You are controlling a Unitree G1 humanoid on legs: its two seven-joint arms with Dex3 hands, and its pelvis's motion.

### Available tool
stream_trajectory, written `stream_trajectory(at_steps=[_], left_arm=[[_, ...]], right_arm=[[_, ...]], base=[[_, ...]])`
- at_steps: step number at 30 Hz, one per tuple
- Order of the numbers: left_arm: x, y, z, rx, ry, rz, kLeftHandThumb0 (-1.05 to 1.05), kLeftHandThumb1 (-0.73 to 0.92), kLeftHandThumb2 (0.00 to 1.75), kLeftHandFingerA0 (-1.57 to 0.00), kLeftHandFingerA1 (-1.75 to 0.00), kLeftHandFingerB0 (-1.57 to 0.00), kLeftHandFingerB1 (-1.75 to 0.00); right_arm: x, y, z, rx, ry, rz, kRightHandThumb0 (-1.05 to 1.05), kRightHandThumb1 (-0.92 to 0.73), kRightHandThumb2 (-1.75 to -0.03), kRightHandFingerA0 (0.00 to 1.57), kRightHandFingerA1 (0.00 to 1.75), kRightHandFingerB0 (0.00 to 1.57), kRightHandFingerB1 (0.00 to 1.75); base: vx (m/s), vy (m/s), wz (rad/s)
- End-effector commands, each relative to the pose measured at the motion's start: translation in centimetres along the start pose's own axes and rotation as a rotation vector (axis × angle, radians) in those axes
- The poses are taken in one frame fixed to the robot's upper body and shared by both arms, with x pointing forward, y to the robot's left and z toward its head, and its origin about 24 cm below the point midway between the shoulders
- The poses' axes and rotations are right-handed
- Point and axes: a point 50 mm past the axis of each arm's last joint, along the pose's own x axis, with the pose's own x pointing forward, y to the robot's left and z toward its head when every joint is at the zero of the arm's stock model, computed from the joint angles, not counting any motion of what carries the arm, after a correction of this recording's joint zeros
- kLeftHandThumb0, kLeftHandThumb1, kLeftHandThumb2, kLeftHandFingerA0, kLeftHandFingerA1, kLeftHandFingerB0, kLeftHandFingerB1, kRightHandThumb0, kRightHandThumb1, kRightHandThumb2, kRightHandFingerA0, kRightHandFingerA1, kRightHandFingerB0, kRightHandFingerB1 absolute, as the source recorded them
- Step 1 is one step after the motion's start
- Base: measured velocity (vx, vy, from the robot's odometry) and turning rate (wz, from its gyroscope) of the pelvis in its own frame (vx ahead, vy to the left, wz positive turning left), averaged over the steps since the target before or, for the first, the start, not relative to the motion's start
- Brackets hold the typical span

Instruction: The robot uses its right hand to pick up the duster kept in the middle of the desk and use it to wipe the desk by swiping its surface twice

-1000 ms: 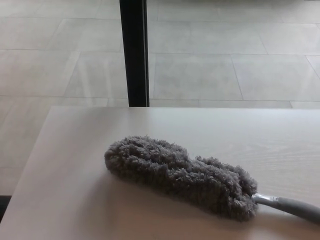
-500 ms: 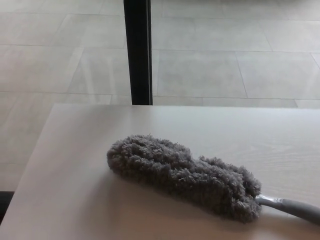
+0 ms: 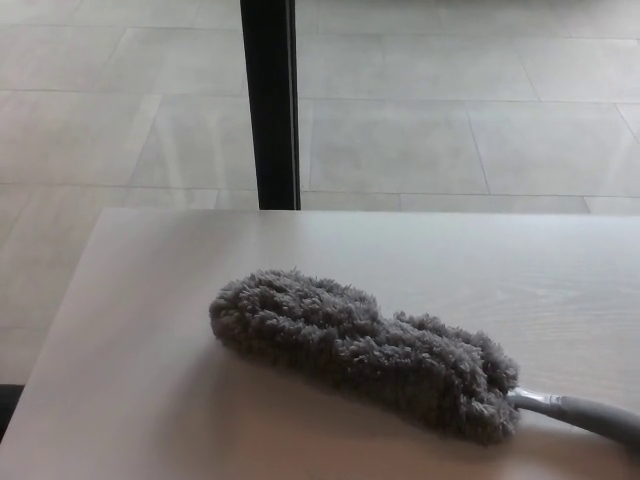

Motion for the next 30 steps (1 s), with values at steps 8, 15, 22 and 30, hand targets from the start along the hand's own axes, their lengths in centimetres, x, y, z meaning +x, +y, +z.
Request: stream_trajectory(at_steps=[8,15,22,30], left_arm=[[0.0,0.1,0.4,0.005,-0.01,-0.015,-0.64,0.56,1.16,-0.23,-0.82,-0.1,-0.74],[-0.1,0.1,0.0,0.033,-0.001,-0.016,-0.93,0.86,0.62,-0.22,-1.35,-0.08,-1.21],[-0.2,0.3,0.2,0.037,-0.004,-0.009,-0.92,0.87,0.62,-0.22,-1.36,-0.09,-1.22],[0.0,-0.1,0.3,0.046,-0.009,-0.035,-0.95,0.63,1.07,-0.47,-1.02,-0.35,-0.93]], right_arm=[[0.8,14.3,1.2,-0.51,-0.123,0.583,-0.82,-0.84,-0.66,0.05,0.33,0.17,0.28],[1.1,16.1,-0.4,-0.608,-0.057,0.689,-0.81,-0.84,-0.67,0.05,0.34,0.18,0.27],[3.0,16.9,0.5,-0.677,-0.083,0.668,-0.83,-0.86,-0.68,0.06,0.34,0.18,0.28],[4.7,19.2,2.4,-0.713,-0.157,0.665,-0.78,-0.63,-0.98,0.04,0.44,0.1,0.43]], base=[[0.0,0.0,0.0],[0.0,0.0,0.0],[0.0,0.0,0.0],[0.0,0.0,0.0]])
